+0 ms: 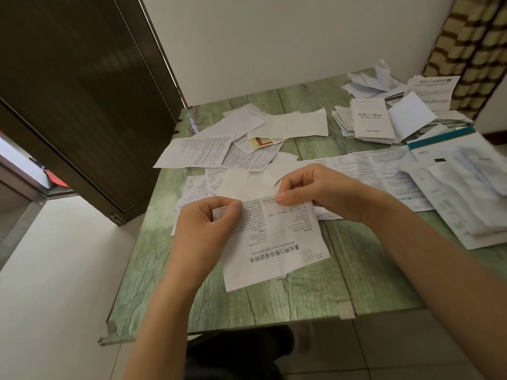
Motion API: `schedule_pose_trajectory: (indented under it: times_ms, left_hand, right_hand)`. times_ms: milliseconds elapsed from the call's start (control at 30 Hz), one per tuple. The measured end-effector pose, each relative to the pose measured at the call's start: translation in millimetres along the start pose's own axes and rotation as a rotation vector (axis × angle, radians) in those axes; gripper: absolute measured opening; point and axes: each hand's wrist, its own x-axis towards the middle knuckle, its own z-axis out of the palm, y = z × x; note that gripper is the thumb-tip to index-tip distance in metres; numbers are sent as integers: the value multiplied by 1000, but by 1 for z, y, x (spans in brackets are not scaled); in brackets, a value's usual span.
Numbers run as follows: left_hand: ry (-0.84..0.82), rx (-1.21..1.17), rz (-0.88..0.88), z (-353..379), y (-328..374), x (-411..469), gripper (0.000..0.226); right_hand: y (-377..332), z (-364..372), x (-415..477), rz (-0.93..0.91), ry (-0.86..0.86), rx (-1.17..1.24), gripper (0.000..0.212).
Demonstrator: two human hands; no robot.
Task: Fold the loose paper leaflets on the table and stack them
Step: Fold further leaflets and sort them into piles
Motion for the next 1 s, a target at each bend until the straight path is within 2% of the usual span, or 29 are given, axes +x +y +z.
schedule_pose_trajectory:
  times_ms: [133,233,467,500,534,634,767,867,934,1000]
  left_hand:
    - [-44,63,31,5,-2,-2,23]
    - [-36,83,43,2,-2,-1,21]
    - [166,-205,28,-13,-7,5,15]
    - [118,-295,-23,-10,-6,4,17]
    - [38,-358,-71,-6,-5,3,30]
    - [-113,-323,-91,10,-2,-1,62]
    - [-106,-234,-33,23,1,-3,62]
    - [-151,-301,-67,23,4,-2,75]
    - [-137,-288,-66,25,7,-5,62]
    - [-70,-257,-47,28,5,-6,28]
  right_hand:
    - [0,7,-3,-9,-62,-68,3]
    - [-3,5,-3,-34,-46,-89,5]
    - [-1,-3,0,-76,203,101,9]
    - [0,-3,2,-79,250,133,9]
    - [0,-3,3,-82,291,171,9]
    - [1,1,6,-101,352,239,8]
    - [3,6,8,-103,403,283,9]
    - [3,6,9,-93,479,372,12]
    - [3,6,10,-84,484,412,11]
    - [3,6,10,-71,453,397,9]
